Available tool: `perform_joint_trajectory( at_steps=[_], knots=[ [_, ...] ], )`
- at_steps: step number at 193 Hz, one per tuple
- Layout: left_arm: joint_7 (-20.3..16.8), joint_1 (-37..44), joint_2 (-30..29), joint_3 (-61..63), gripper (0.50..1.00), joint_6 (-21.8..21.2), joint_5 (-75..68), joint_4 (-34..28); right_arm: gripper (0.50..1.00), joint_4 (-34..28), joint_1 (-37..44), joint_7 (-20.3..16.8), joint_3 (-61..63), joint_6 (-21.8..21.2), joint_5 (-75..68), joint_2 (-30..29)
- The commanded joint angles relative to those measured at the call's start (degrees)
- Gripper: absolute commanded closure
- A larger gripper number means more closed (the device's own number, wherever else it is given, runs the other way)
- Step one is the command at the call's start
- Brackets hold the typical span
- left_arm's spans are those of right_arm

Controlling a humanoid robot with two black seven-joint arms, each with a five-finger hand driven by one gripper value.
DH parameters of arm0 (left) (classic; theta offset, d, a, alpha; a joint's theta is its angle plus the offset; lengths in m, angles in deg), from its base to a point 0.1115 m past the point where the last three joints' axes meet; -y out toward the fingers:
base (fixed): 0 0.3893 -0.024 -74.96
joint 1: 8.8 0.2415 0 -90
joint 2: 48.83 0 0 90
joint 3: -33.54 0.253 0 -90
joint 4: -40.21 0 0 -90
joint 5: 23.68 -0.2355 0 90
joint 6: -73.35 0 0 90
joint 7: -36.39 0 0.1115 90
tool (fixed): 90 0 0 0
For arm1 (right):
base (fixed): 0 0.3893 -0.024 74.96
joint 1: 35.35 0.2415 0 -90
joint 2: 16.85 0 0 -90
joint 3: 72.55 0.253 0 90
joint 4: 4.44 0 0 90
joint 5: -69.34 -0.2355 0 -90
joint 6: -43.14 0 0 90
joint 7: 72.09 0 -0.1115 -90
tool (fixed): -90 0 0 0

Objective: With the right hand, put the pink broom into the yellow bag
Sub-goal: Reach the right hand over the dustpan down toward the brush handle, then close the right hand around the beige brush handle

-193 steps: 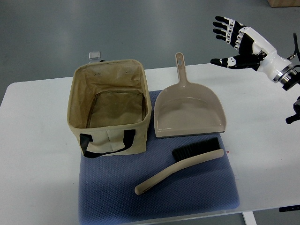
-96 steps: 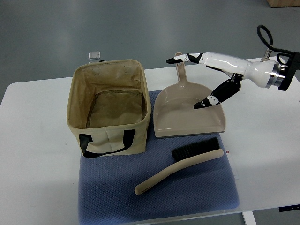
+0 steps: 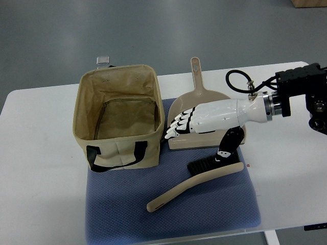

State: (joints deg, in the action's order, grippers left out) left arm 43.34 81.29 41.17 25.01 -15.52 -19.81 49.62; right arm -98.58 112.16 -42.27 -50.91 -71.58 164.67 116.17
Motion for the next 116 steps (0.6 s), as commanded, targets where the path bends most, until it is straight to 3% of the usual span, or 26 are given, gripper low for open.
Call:
perform_joint_trajectory(
  at_steps=[1,70,116],
  knots=[
    [0.00,0.00,0.00,0.00,0.500,0.01,0.00,0.00,0.554,-0.17,1.38,-0.81,-3.00,-1.12,0.82,-1.36],
    [0.00,0.00,0.00,0.00,0.500,0.01,0.00,0.00,0.554,0.10,2.26,-11.09,-4.76,-5.07,0.47,-9.97],
    [0.00,0.00,0.00,0.00,0.500,0.01,0.00,0.00,0.554,0.10,1.65,-15.76,-6.43,-8.15,0.64,-13.05]
  ],
)
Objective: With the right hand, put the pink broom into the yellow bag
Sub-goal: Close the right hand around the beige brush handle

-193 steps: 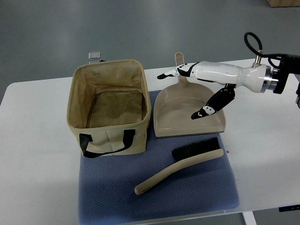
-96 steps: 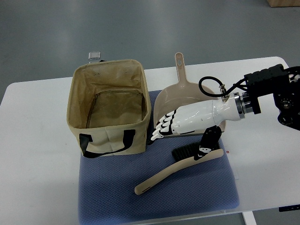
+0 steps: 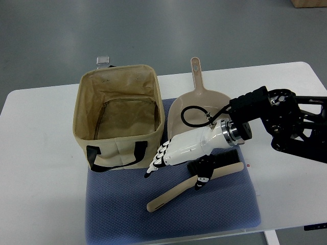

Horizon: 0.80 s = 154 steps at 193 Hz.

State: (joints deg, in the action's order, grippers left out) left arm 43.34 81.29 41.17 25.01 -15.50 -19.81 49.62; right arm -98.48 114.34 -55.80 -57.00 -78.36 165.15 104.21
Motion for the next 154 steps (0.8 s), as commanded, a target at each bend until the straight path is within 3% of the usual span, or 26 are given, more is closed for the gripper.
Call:
perform_joint_trajectory(
  at_steps=[1,41,114,139,154],
  knots=[
    [0.00,0.00,0.00,0.00,0.500,-0.01,0.00,0.00,0.554,0.00,-0.54,-2.23,-0.34,-1.37,0.17,-1.09],
    [0.00,0.00,0.00,0.00,0.500,-0.01,0.00,0.00,0.554,0.35,-1.06,-7.50,-1.84,-1.55,0.96,-3.90],
    [0.00,0.00,0.00,0.00,0.500,-0.01,0.00,0.00,0.560,2.11,-5.19,-9.96,-3.24,-1.28,4.30,-6.98],
    [0.00,0.00,0.00,0.00,0.500,-0.01,0.00,0.00,0.601,3.51,-5.72,-10.05,-3.24,-0.93,5.79,-7.51],
    [0.00,0.00,0.00,0.00,0.500,-0.01,0.00,0.00,0.652,4.66,-6.07,-10.05,-3.24,-0.76,6.67,-7.51]
  ],
)
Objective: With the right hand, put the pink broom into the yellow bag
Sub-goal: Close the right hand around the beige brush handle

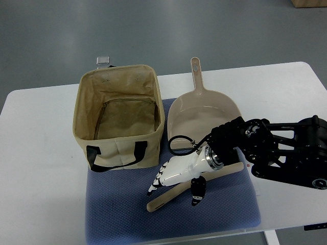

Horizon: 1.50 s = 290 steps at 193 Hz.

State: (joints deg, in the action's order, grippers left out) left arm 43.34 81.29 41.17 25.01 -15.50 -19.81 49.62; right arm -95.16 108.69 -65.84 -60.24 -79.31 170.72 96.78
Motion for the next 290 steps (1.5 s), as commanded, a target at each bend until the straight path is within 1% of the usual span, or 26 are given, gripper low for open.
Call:
perform_joint_trajectory(
  at_steps=[1,2,8,17,27,37,48,94,168,180,189,200,217,231,243,247,250,260,265,290],
  knots=[
    [0.00,0.00,0.00,0.00,0.500,-0.01,0.00,0.00,0.652,1.33,-0.42,-0.02,0.00,0.20,1.09,-0.08],
    [0.00,0.00,0.00,0.00,0.500,-0.01,0.00,0.00,0.662,1.42,-0.51,-0.02,0.00,0.20,1.18,-0.08],
    [0.00,0.00,0.00,0.00,0.500,-0.01,0.00,0.00,0.677,1.60,-0.51,-0.02,0.00,0.20,1.27,-0.08],
    [0.00,0.00,0.00,0.00,0.500,-0.01,0.00,0.00,0.717,1.86,-0.51,-0.02,0.00,0.20,1.36,-0.08],
    [0.00,0.00,0.00,0.00,0.500,-0.01,0.00,0.00,0.738,1.95,-0.60,-0.02,0.00,0.20,1.45,-0.08],
    [0.00,0.00,0.00,0.00,0.500,-0.01,0.00,0.00,0.744,1.95,-0.77,-0.10,0.00,0.20,1.80,-0.08],
    [0.00,0.00,0.00,0.00,0.500,-0.01,0.00,0.00,0.771,1.95,-1.04,-0.80,0.00,0.11,2.32,-0.08],
    [0.00,0.00,0.00,0.00,0.500,-0.01,0.00,0.00,0.777,2.39,-1.39,-1.51,0.00,0.11,3.03,-0.69],
    [0.00,0.00,0.00,0.00,0.500,-0.01,0.00,0.00,0.779,3.62,-1.39,-1.51,0.00,0.02,4.87,-0.60],
    [0.00,0.00,0.00,0.00,0.500,-0.01,0.00,0.00,0.807,3.71,-1.30,-1.51,0.00,-0.06,5.40,-0.60],
    [0.00,0.00,0.00,0.00,0.500,-0.01,0.00,0.00,0.820,3.79,-1.30,-1.51,0.00,-0.06,5.58,-0.60],
    [0.00,0.00,0.00,0.00,0.500,-0.01,0.00,0.00,0.850,3.88,-1.30,-1.51,0.00,-0.15,5.66,-0.60],
    [0.00,0.00,0.00,0.00,0.500,-0.01,0.00,0.00,0.881,3.88,-1.39,-1.51,0.00,-0.42,5.84,-0.60],
    [0.00,0.00,0.00,0.00,0.500,-0.01,0.00,0.00,0.895,3.88,-1.39,-1.51,0.00,-0.42,6.02,-0.52],
    [0.00,0.00,0.00,0.00,0.500,-0.01,0.00,0.00,0.920,4.06,-1.39,-1.51,0.08,-0.50,6.02,-0.52],
    [0.00,0.00,0.00,0.00,0.500,-0.01,0.00,0.00,0.932,4.15,-1.39,-1.51,0.08,-0.50,6.02,-0.52],
    [0.00,0.00,0.00,0.00,0.500,-0.01,0.00,0.00,0.952,4.15,-1.39,-1.51,0.08,-0.50,6.02,-0.52],
    [0.00,0.00,0.00,0.00,0.500,-0.01,0.00,0.00,0.977,4.23,-1.39,-1.51,0.08,-0.50,6.19,-0.43],
    [0.00,0.00,0.00,0.00,0.500,-0.01,0.00,0.00,1.000,4.32,-1.39,-1.51,0.08,-0.50,6.37,-0.43],
    [0.00,0.00,0.00,0.00,0.500,-0.01,0.00,0.00,1.000,4.59,-1.39,-1.51,0.52,-0.50,6.37,-0.08]
  ],
)
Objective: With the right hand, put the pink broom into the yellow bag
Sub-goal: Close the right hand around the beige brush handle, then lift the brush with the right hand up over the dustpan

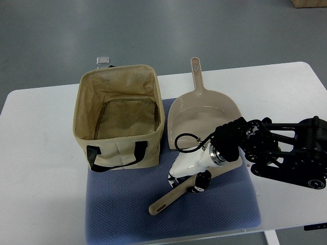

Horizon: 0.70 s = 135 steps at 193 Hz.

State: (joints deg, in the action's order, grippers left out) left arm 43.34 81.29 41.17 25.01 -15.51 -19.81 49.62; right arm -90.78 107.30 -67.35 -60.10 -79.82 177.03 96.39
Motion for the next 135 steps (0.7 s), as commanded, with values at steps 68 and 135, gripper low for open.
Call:
perform_joint_trajectory(
  at_steps=[68,135],
  knots=[
    [0.00,0.00,0.00,0.00,0.500,0.00,0.00,0.00,1.000,0.03,0.71,0.27,6.88,0.17,-0.73,4.80],
    [0.00,0.00,0.00,0.00,0.500,0.00,0.00,0.00,1.000,-0.58,0.80,1.06,11.63,-0.18,-1.35,9.28]
  ],
)
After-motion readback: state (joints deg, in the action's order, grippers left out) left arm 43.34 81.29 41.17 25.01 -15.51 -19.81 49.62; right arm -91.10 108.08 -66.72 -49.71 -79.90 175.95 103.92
